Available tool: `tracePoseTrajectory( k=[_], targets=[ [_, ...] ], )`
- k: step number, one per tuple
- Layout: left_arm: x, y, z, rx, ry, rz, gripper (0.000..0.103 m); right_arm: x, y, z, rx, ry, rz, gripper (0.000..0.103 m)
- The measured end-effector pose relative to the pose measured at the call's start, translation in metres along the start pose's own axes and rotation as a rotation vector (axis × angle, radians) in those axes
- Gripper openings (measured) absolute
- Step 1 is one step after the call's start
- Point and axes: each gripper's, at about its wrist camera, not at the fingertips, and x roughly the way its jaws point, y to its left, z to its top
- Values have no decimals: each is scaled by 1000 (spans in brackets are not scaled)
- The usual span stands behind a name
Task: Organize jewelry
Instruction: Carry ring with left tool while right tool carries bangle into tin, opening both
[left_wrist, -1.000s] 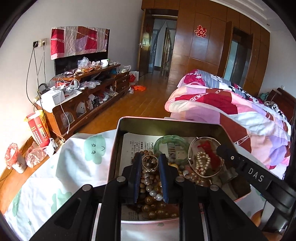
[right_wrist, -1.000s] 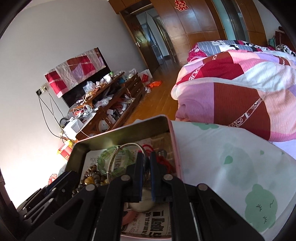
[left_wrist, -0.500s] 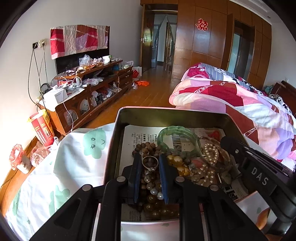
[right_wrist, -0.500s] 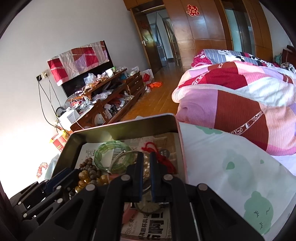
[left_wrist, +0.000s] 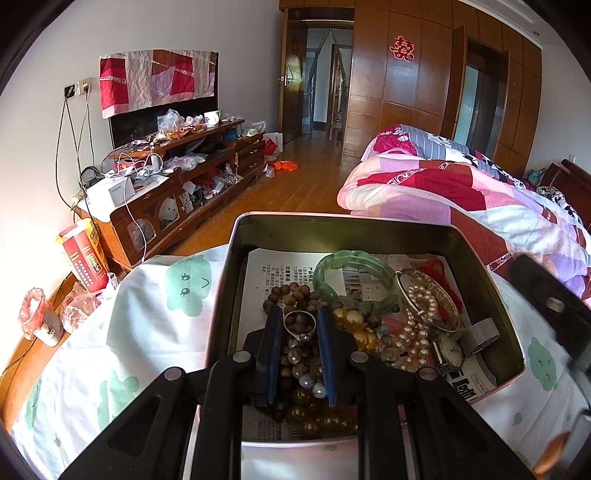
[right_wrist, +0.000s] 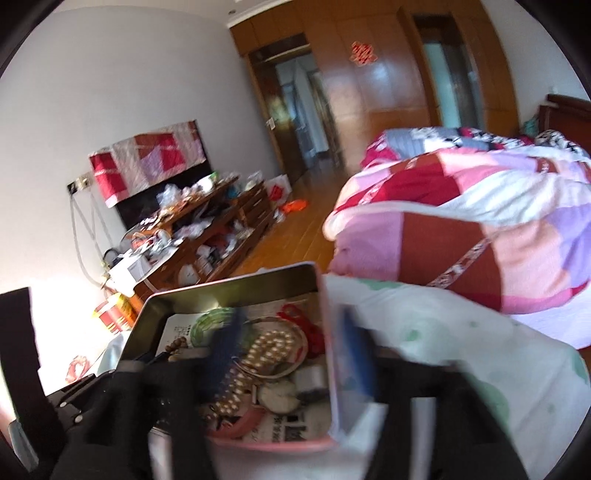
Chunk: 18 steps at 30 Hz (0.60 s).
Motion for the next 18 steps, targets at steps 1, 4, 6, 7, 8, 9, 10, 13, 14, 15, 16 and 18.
tracePoseTrajectory(
  k=[1,4,6,7,8,9,10,13,14,15,16,18],
  targets=[
    [0,-1,0,4,-1,8,20,-7,-1,-2,1,-20,-12,80],
    [-1,-4,-1,11,-6,21,20,-20,-1,-3,-17,-41,-37,80],
    [-4,-4,-2,11,-14,29,22,-26,-2,-6,-22,-51,-57,86],
    [-4,-4,-3,9,-14,27,27,-29,-2,-8,-23,-54,-63,91],
    [-5,-4,-3,7,-13,26,30,-31,-2,-9,-24,-56,-67,93],
    [-6,-4,-4,4,-15,32,39,-33,-2,-10,-26,-59,-74,94],
    [-7,-3,-5,3,-20,36,46,-34,-1,-11,-34,-65,-84,94],
    [-15,-2,-7,-1,-49,29,57,-38,0,-13,-55,-73,-113,99],
    [-18,-2,-8,-2,-63,23,58,-38,0,-13,-63,-75,-124,100],
    [-21,-3,-9,-3,-72,23,58,-39,1,-13,-71,-76,-133,100],
    [-24,-3,-10,-3,-79,26,59,-40,1,-14,-80,-76,-142,100],
    [-27,-5,-12,-2,-88,41,59,-43,2,-14,-89,-84,-155,100]
  ],
)
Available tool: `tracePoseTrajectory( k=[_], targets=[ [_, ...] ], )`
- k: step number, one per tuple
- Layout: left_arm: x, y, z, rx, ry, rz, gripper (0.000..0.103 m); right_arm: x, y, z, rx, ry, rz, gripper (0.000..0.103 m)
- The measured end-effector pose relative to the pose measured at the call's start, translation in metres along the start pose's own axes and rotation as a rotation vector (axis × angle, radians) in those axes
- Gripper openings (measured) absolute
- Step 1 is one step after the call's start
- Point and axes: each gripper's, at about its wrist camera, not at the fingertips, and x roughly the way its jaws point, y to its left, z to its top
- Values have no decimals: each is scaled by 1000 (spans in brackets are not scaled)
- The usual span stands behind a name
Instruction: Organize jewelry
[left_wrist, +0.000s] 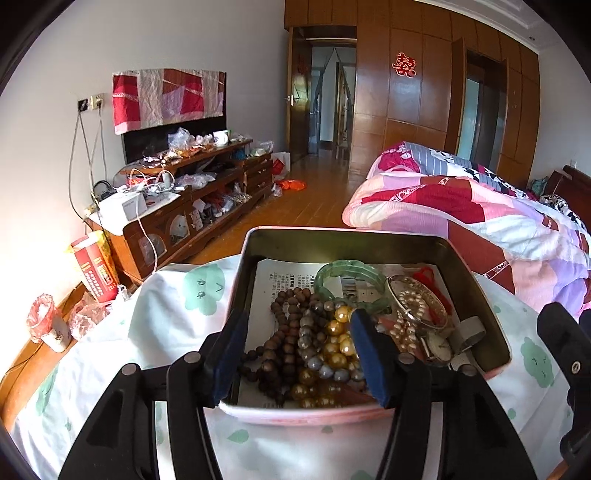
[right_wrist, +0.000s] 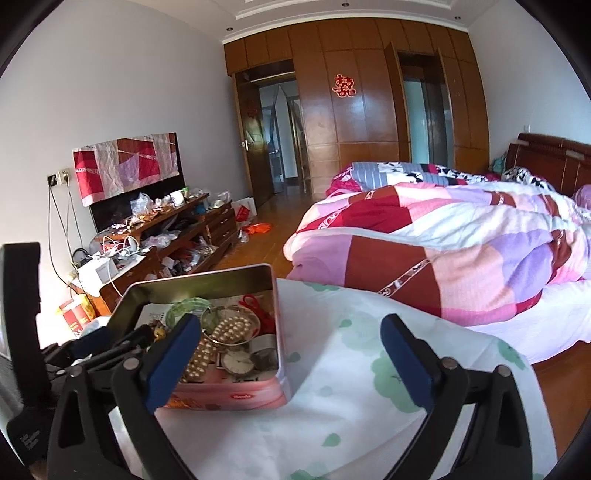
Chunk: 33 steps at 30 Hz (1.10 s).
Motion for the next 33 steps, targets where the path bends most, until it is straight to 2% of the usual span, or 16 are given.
tracePoseTrajectory(
  k=[7,11,14,19,27,33],
  targets=[
    [-29,7,-14,-19,-45,58,59,-19,-7,-6,32,-49,-1,100],
    [-44,10,-24,-29,-68,97,60,-35,-2,-11,-8,-127,-20,101],
    [-55,11,-30,-32,-98,140,60,-41,4,-15,-44,-155,-28,103],
    [-74,11,-40,-34,-149,164,71,-47,8,-19,-73,-173,-26,103],
    [-94,16,-53,-56,-173,158,75,-61,2,-24,-50,-193,-11,103],
    [-108,15,-60,-61,-232,148,76,-73,6,-27,-64,-232,-11,103]
  ],
)
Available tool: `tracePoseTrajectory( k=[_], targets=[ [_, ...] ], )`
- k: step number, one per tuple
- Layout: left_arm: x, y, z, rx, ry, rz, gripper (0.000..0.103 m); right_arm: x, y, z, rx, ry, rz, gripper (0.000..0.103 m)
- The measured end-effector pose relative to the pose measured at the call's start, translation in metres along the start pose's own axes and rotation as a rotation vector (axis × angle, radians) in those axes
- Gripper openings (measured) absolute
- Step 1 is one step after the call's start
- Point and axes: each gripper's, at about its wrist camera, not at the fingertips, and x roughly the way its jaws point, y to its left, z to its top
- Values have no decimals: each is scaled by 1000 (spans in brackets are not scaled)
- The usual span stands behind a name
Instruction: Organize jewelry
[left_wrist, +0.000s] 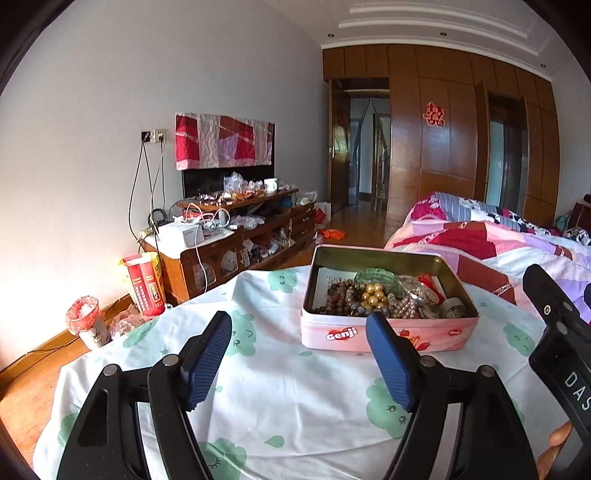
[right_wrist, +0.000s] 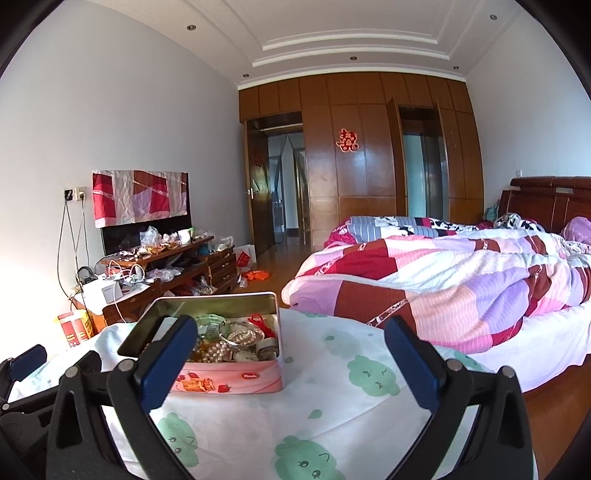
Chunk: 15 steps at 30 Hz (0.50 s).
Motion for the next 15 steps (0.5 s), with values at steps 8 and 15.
tracePoseTrajectory(
  k=[8,15],
  targets=[
    [-9,-3,-2,17,-34,-1,81,-12,2,1,-10,-66,-8,103],
    [-9,-3,-2,24,-34,1,81,-13,2,1,-10,-69,-6,103]
  ],
)
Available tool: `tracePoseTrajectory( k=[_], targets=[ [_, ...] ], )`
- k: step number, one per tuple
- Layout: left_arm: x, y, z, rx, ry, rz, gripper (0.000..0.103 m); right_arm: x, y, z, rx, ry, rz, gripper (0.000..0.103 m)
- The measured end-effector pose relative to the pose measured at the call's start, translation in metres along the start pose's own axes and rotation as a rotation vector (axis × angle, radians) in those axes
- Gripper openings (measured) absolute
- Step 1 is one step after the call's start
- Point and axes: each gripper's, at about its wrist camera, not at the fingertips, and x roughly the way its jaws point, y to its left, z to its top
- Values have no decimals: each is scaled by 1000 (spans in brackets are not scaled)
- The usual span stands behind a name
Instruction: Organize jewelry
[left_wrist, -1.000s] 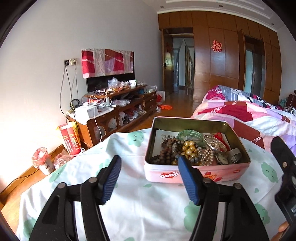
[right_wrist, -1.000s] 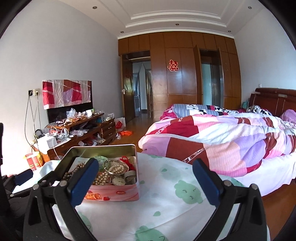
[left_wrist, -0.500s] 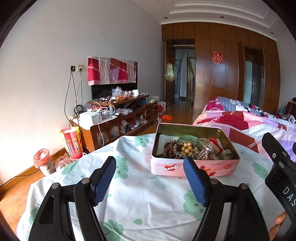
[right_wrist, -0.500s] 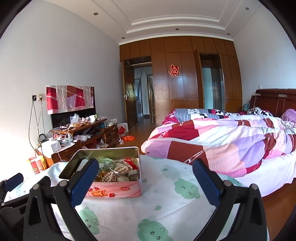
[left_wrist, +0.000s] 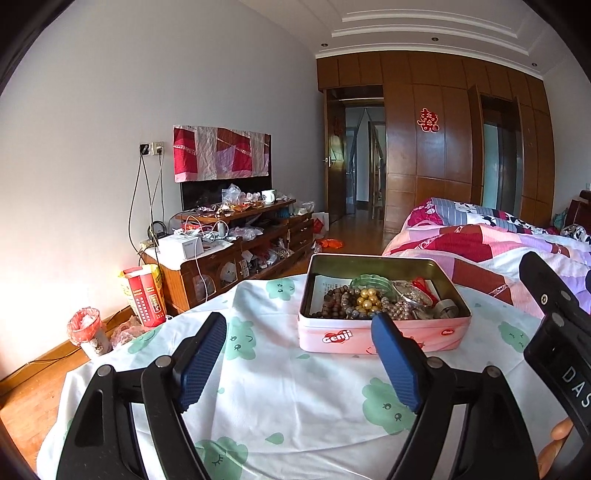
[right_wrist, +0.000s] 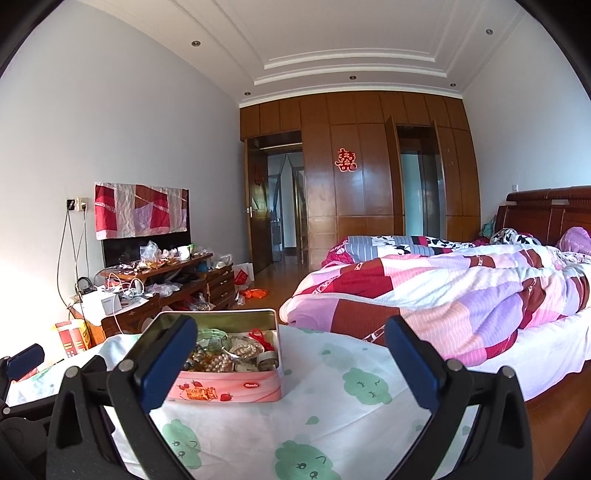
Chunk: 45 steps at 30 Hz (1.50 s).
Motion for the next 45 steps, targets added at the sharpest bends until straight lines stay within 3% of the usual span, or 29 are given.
tracePoseTrajectory(
  k=[45],
  targets=[
    [-1,0,-2,0,4,0,82,-1,-4,2,1,2,-9,103]
  ],
)
